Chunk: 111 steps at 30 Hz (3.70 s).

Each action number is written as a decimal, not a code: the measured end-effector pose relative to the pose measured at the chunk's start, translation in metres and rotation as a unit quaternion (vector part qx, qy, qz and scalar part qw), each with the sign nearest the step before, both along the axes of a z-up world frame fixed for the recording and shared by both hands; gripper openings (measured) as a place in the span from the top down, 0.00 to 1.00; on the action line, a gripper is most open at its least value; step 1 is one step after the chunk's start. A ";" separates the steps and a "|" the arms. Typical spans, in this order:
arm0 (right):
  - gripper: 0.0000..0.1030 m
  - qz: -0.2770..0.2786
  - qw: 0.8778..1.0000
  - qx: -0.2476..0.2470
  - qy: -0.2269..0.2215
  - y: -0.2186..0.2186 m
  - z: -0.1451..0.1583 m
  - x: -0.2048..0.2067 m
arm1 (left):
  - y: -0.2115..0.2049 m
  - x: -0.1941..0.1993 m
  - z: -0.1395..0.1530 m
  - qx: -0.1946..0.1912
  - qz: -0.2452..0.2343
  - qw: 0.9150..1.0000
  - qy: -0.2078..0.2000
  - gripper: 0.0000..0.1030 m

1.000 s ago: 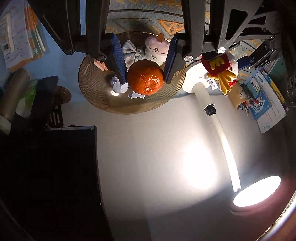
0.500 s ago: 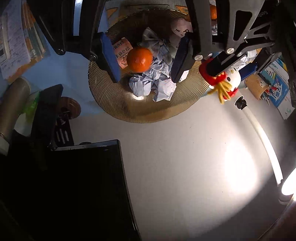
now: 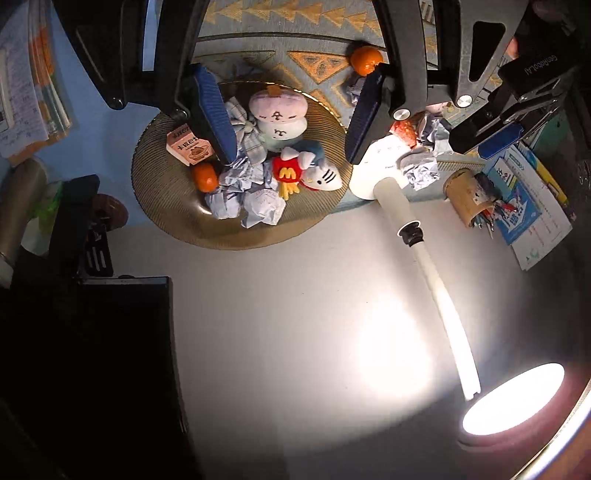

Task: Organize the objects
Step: 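Withdraw both open tools from the bowl toward the remaining plush and orange, then grasp the stacked pink-white-green plush with the left tool while the right grasps the other orange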

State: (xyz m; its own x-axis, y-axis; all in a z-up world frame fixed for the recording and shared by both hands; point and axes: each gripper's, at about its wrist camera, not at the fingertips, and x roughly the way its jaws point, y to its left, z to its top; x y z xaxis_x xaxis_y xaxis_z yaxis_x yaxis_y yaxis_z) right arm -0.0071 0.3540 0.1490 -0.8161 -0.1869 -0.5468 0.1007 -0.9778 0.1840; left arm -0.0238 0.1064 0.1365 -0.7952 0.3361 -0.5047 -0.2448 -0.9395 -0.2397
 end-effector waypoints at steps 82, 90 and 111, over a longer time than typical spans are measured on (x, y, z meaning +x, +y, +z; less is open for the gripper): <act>0.64 0.099 0.986 0.056 -0.122 -0.067 -0.110 0.015 | -0.025 0.032 -0.108 -0.097 -0.112 0.976 -0.157 0.60; 0.62 0.102 0.982 0.061 -0.144 -0.052 -0.130 0.029 | -0.015 0.042 -0.124 -0.129 -0.096 0.974 -0.161 0.16; 0.64 0.040 0.998 0.033 -0.036 -0.010 -0.047 0.033 | 0.036 0.012 -0.040 -0.078 -0.092 0.991 -0.059 0.54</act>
State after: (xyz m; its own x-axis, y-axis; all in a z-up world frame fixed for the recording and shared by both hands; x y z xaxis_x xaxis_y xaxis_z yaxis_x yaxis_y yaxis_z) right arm 0.0256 0.3438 0.1017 -0.7582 -0.2113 -0.6168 0.1671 -0.9774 0.1294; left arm -0.0120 0.1428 0.0961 -0.6602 0.3799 -0.6479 -0.3939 -0.9096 -0.1319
